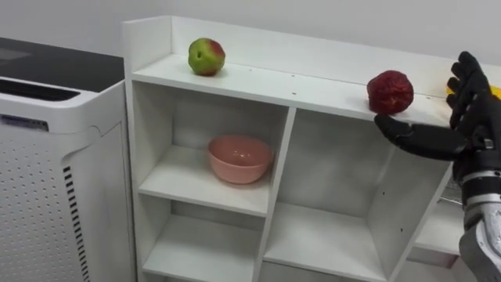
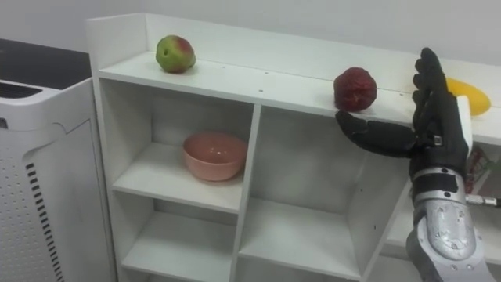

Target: Arrange fruit in the closet

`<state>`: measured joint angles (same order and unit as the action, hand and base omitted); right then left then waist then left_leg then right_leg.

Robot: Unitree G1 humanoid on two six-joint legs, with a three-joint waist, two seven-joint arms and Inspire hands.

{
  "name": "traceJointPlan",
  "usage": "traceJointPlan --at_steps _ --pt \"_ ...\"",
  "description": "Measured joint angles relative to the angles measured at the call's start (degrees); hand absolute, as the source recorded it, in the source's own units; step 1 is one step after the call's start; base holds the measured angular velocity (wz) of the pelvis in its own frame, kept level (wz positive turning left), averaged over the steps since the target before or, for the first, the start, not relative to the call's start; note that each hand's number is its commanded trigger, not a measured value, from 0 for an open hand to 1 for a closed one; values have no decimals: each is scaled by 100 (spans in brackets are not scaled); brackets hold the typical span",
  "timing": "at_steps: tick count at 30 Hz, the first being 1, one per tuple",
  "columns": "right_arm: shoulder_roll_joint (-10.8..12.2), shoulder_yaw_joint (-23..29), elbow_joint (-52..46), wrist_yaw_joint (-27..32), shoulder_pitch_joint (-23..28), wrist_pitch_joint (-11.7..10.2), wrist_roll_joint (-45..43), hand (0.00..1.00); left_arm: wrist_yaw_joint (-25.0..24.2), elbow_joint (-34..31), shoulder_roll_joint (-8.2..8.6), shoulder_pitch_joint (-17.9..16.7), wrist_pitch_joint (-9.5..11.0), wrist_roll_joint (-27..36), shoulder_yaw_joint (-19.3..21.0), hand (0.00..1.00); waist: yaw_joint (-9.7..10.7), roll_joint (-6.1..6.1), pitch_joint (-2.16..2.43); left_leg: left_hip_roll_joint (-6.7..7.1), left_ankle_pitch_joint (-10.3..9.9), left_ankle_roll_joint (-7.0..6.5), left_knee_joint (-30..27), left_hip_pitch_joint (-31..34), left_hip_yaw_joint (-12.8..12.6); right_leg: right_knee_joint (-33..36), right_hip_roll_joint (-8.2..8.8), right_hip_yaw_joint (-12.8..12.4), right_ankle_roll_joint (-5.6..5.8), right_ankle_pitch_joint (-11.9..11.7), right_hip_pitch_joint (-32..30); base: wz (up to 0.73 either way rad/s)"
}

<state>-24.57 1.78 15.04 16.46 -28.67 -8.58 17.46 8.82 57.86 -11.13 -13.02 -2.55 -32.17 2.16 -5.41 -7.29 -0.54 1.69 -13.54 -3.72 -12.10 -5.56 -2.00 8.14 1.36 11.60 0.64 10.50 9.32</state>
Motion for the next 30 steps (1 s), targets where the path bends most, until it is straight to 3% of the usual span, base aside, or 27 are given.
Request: traceJointPlan --at_steps 21,30 --pt "-37 -178 63 -93 -506 13 -2 0 -53 -115 -93 87 -1 0 -4 0 -57 9 -5 13 0 0 -67 88 103 -12 17 272 1 0 -19 2" --pt "-51 -193 366 -128 -506 110 -79 0 -74 -115 -95 50 -7 -5 -1 0 -74 66 39 12 2 2 -100 80 106 -20 17 269 0 0 -20 0"
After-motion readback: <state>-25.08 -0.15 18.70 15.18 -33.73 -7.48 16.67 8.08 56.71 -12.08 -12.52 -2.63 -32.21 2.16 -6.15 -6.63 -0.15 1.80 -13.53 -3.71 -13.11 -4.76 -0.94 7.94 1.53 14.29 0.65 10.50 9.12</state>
